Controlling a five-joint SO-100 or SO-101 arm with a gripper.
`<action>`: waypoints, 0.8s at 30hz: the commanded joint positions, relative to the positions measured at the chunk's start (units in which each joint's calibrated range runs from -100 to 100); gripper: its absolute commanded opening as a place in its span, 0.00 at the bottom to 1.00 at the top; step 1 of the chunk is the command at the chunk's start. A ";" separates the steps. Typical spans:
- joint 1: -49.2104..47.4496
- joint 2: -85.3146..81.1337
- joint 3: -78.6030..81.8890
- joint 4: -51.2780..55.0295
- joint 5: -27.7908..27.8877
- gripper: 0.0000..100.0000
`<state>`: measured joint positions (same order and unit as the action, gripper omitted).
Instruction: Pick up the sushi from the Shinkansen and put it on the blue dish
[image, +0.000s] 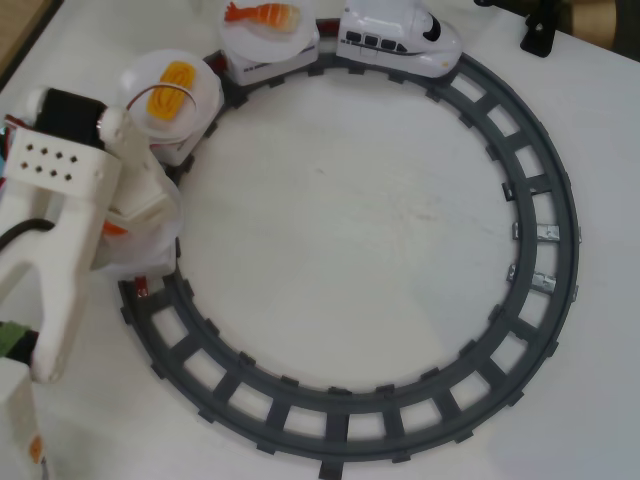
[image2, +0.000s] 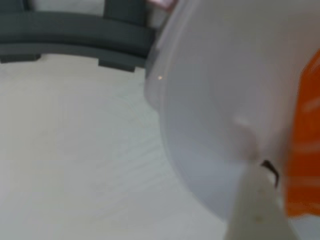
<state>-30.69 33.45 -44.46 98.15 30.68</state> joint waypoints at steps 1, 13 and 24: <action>-0.03 -1.38 -3.33 1.00 -0.13 0.03; -0.91 -1.72 -10.36 1.08 -0.13 0.03; -5.75 -8.27 -8.11 1.08 -1.49 0.03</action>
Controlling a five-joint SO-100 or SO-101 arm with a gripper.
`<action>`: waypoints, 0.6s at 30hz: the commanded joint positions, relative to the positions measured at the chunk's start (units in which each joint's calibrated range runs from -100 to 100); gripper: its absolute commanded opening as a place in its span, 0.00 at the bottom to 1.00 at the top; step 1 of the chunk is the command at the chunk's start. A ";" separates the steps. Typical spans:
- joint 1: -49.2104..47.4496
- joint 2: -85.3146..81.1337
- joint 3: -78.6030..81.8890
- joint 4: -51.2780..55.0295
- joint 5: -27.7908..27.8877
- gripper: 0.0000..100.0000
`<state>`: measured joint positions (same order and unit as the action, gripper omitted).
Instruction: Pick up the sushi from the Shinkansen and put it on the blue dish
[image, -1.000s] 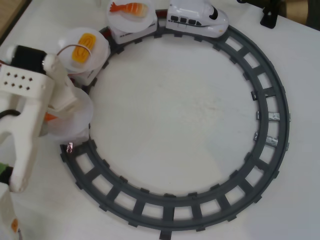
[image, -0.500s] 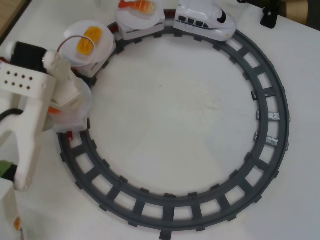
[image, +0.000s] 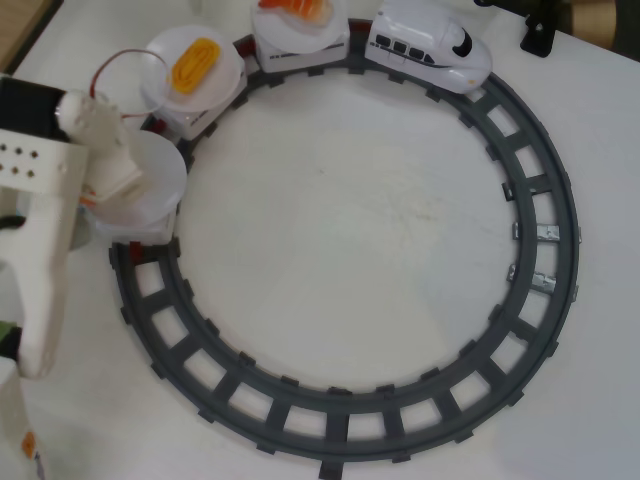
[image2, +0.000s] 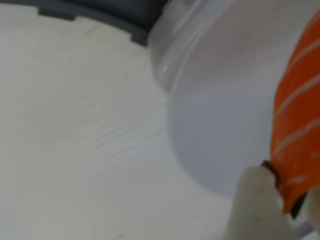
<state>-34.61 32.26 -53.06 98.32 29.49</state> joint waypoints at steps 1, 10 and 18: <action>-2.53 -8.25 1.67 0.92 -0.77 0.03; -7.46 -14.14 6.81 0.92 -4.33 0.03; -13.89 -13.64 7.17 0.92 -8.36 0.03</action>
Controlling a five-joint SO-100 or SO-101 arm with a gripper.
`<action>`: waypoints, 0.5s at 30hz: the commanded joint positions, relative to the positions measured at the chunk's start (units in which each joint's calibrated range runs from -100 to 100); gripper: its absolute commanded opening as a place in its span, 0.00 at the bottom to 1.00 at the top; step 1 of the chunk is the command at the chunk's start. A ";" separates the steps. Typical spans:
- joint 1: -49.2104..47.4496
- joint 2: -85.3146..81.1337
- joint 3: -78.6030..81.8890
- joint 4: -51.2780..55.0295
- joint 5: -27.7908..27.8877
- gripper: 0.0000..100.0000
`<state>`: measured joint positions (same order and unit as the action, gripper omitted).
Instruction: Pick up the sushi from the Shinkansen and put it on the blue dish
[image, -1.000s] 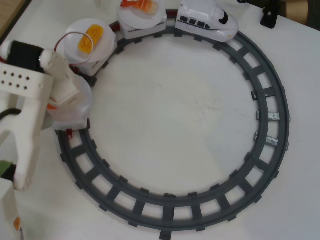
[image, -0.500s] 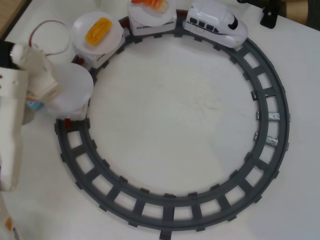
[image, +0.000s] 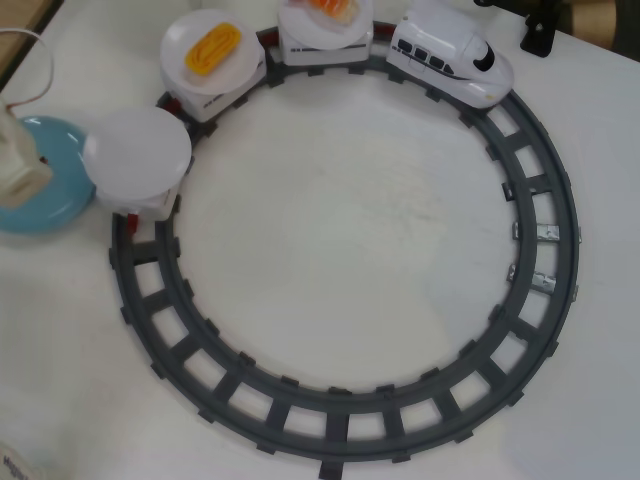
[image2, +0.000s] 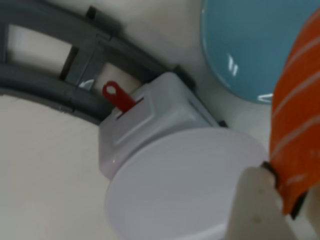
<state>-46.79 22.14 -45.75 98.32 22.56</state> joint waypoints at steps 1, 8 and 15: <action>-2.50 -3.44 -0.15 0.92 -1.79 0.03; -4.18 4.44 -3.40 0.83 -3.57 0.03; -5.67 12.91 -13.50 0.75 -3.67 0.03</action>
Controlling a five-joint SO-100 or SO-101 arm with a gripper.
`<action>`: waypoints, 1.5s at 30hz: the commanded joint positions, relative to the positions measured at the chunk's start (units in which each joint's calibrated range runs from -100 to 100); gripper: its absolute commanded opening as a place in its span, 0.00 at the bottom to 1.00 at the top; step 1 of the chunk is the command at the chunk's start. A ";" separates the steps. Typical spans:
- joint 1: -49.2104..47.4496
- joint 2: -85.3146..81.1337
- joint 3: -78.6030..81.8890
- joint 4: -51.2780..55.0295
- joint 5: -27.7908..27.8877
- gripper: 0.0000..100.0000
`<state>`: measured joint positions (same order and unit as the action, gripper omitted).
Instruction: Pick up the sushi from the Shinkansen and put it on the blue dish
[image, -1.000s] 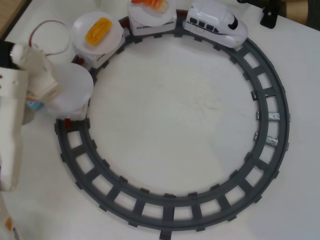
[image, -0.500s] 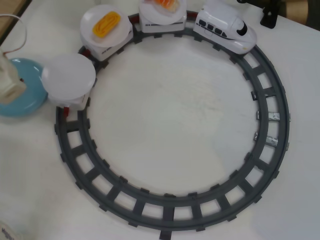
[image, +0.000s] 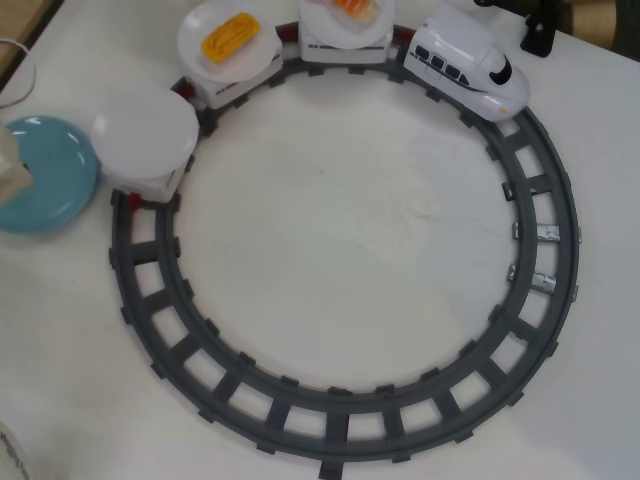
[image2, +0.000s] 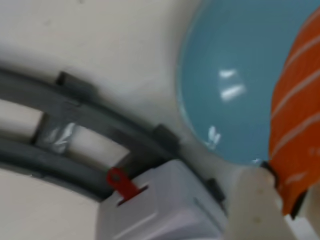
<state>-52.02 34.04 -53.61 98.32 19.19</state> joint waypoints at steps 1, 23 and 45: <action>-0.71 2.17 -7.07 0.66 -0.47 0.03; 0.26 22.50 -24.47 -2.65 -4.29 0.03; -0.18 21.67 -24.65 -0.27 -3.87 0.35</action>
<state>-52.27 57.57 -75.02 96.64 15.31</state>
